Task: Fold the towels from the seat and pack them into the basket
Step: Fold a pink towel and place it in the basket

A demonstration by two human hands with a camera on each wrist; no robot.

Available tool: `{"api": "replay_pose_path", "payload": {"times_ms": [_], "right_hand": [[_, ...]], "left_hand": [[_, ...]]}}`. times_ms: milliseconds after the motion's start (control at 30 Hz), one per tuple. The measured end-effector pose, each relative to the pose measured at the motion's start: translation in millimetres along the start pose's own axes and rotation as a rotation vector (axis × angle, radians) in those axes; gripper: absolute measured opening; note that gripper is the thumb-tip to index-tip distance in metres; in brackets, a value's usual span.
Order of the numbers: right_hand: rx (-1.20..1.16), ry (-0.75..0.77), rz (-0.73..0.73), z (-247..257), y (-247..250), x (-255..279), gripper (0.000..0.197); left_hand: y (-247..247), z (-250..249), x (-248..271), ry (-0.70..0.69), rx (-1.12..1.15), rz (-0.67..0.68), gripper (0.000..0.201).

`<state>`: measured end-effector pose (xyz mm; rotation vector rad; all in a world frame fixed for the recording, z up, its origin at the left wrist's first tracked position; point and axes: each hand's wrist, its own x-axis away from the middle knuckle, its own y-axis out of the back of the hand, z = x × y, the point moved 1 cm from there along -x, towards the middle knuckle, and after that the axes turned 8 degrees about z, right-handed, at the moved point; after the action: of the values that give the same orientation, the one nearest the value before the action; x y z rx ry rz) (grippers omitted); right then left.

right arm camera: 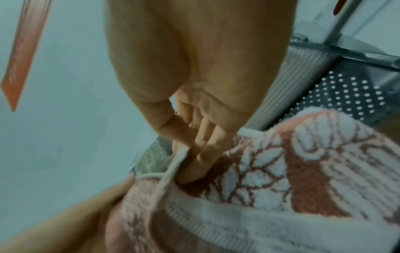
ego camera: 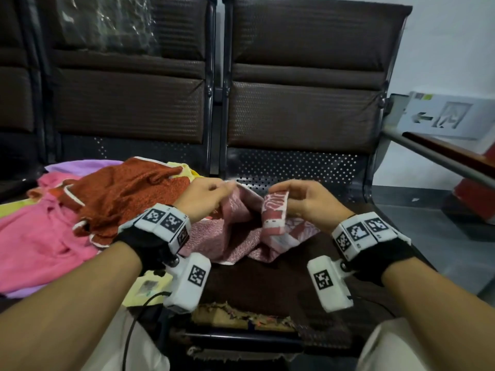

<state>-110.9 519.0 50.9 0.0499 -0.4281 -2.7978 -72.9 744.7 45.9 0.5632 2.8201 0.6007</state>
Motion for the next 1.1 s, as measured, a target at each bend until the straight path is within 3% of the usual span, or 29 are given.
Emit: {"api": "replay_pose_path", "payload": {"times_ms": [33, 133, 200, 300, 433, 567, 800, 933, 1100], "right_hand": [[0.132, 0.006, 0.022, -1.7, -0.8, 1.1, 0.037], [0.815, -0.048, -0.024, -4.0, -0.3, 5.8, 0.038], [0.943, -0.066, -0.016, -3.8, -0.9, 8.6, 0.029], [0.940, 0.090, -0.026, 3.4, -6.4, 8.2, 0.010], [0.671, 0.306, -0.121, 18.5, -22.4, 5.2, 0.022], [0.652, 0.226, -0.128, 14.8, -28.9, 2.7, 0.011], [0.563, 0.126, -0.164, 4.1, -31.7, -3.3, 0.031], [0.480, 0.068, -0.140, 2.8, -34.9, -5.0, 0.022], [0.432, 0.090, -0.119, 7.0, -35.9, -5.3, 0.022]], "left_hand": [[-0.2, 0.5, -2.2, 0.028, 0.058, -0.054, 0.046], [2.3, 4.3, -9.5, 0.171, 0.277, -0.190, 0.037], [4.8, 5.3, -11.9, 0.223, 0.322, -0.252, 0.033], [1.8, 6.9, -10.8, 0.216, 0.085, -0.169, 0.031], [-11.1, 2.5, -4.5, 0.131, 0.076, 0.028, 0.024], [-21.5, -6.9, 1.2, 0.056, 0.165, 0.145, 0.021], [-22.9, -13.8, 9.9, 0.047, 0.248, 0.237, 0.027], [-20.7, -10.8, 16.2, -0.085, -0.044, 0.279, 0.033], [-18.8, -13.4, 16.5, -0.174, -0.169, 0.152, 0.017]]}}
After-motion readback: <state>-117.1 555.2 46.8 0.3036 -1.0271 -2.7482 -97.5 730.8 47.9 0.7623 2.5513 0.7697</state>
